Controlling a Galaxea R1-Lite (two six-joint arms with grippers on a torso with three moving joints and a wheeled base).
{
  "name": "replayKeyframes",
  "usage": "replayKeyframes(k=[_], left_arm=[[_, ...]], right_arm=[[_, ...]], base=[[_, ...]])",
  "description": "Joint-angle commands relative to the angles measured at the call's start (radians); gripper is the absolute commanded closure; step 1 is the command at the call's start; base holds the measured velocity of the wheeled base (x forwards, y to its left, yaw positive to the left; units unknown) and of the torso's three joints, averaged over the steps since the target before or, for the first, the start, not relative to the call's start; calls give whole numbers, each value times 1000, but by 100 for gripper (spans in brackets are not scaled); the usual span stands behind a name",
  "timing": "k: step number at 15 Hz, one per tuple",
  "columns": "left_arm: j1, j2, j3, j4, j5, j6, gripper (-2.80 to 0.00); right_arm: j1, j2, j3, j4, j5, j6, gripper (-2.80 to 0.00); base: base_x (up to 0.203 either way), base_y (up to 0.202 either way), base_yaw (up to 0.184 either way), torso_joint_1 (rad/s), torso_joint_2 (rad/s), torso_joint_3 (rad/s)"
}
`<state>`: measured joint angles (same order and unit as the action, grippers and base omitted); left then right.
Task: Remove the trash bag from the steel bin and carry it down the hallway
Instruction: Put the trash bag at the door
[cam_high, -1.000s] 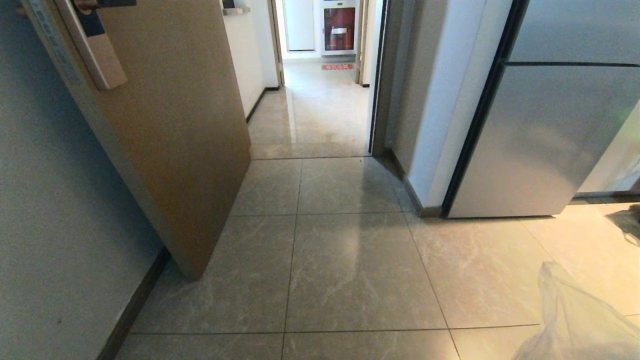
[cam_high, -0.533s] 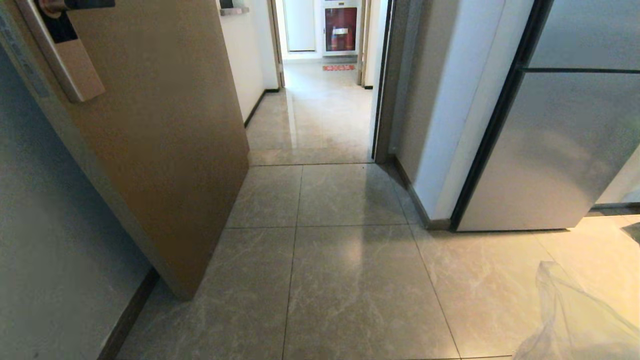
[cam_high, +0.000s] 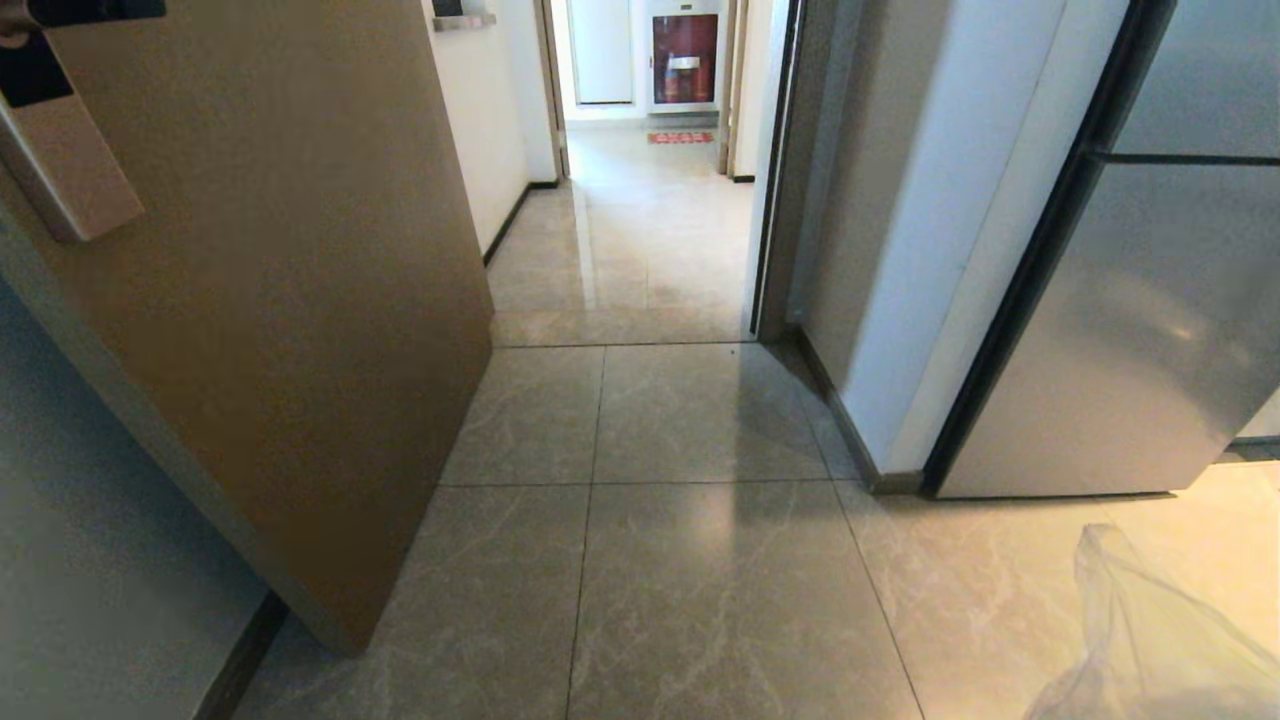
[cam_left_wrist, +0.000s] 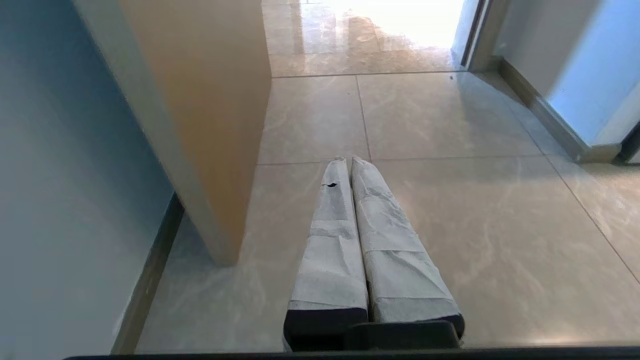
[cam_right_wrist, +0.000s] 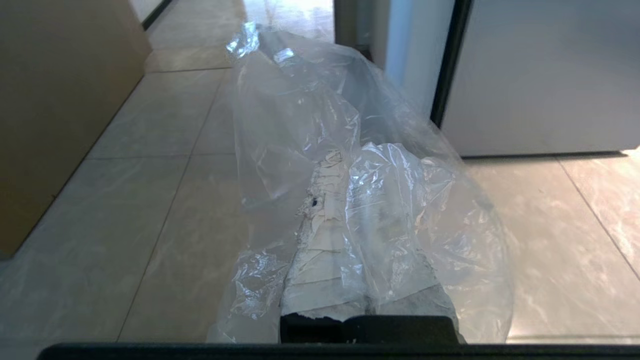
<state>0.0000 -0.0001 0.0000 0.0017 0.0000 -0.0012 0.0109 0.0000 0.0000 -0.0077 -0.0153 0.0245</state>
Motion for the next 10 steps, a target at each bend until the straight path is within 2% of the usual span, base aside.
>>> replayKeyframes(k=[1, 10], left_arm=[[0, 0, 0, 0, 0, 0, 0], [0, 0, 0, 0, 0, 0, 0]], right_arm=[[0, 2, 2, 0, 0, 0, 0], [0, 2, 2, 0, 0, 0, 0]], base=[[191, 0, -1, 2, 1, 7], [194, 0, 1, 3, 4, 2]])
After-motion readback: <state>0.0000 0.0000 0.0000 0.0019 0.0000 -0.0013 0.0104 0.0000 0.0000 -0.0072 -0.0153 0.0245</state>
